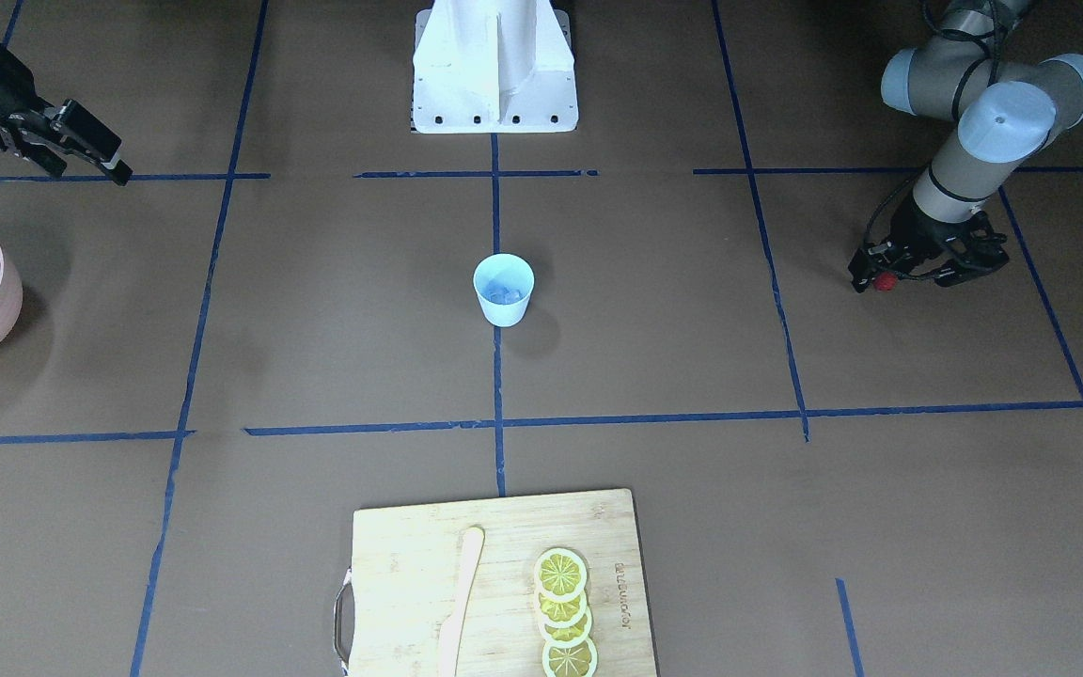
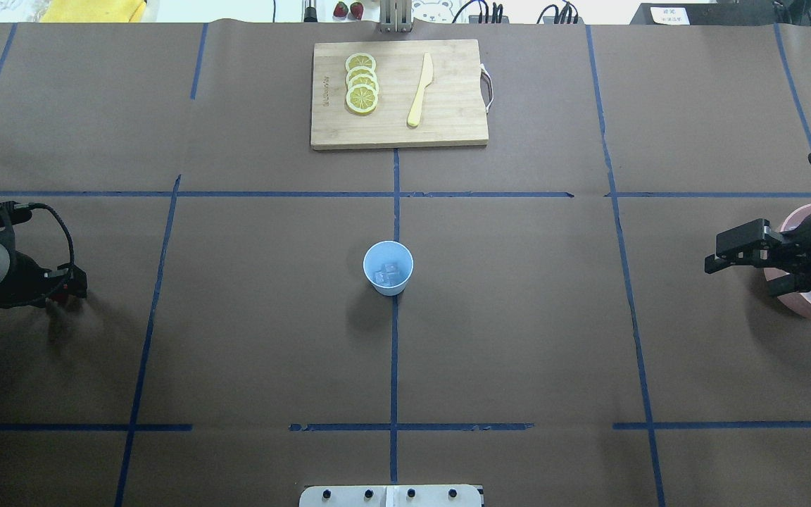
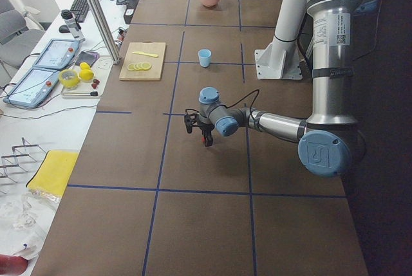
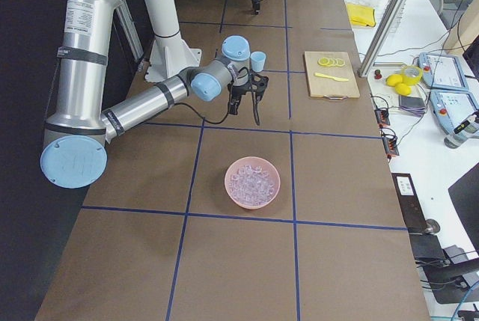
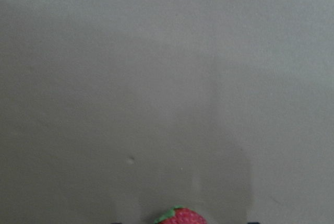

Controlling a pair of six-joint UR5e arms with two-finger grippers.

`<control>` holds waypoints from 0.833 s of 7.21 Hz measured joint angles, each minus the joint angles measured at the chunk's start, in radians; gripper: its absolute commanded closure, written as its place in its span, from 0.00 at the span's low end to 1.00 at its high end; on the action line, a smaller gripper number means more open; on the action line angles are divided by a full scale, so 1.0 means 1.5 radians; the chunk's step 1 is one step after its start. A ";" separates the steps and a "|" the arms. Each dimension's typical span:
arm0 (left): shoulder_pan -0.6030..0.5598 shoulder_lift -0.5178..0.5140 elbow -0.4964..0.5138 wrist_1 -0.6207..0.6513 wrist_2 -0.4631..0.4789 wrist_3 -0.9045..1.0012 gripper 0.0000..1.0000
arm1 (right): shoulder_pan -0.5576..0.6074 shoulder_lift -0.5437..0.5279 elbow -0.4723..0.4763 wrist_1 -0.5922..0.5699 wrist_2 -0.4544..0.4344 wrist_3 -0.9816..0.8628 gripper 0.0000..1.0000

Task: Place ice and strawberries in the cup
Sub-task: 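Grasp the red strawberry with the left gripper and lift it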

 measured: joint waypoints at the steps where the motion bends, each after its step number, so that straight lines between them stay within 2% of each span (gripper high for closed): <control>1: 0.000 0.001 -0.005 0.000 -0.002 0.000 1.00 | 0.000 0.002 0.000 0.000 0.000 0.000 0.01; 4: -0.001 0.003 -0.040 -0.001 -0.004 0.000 1.00 | 0.000 0.005 0.001 0.000 0.000 0.001 0.01; 6: 0.002 -0.011 -0.096 0.009 -0.015 -0.014 1.00 | 0.004 -0.002 0.012 -0.001 0.000 0.001 0.01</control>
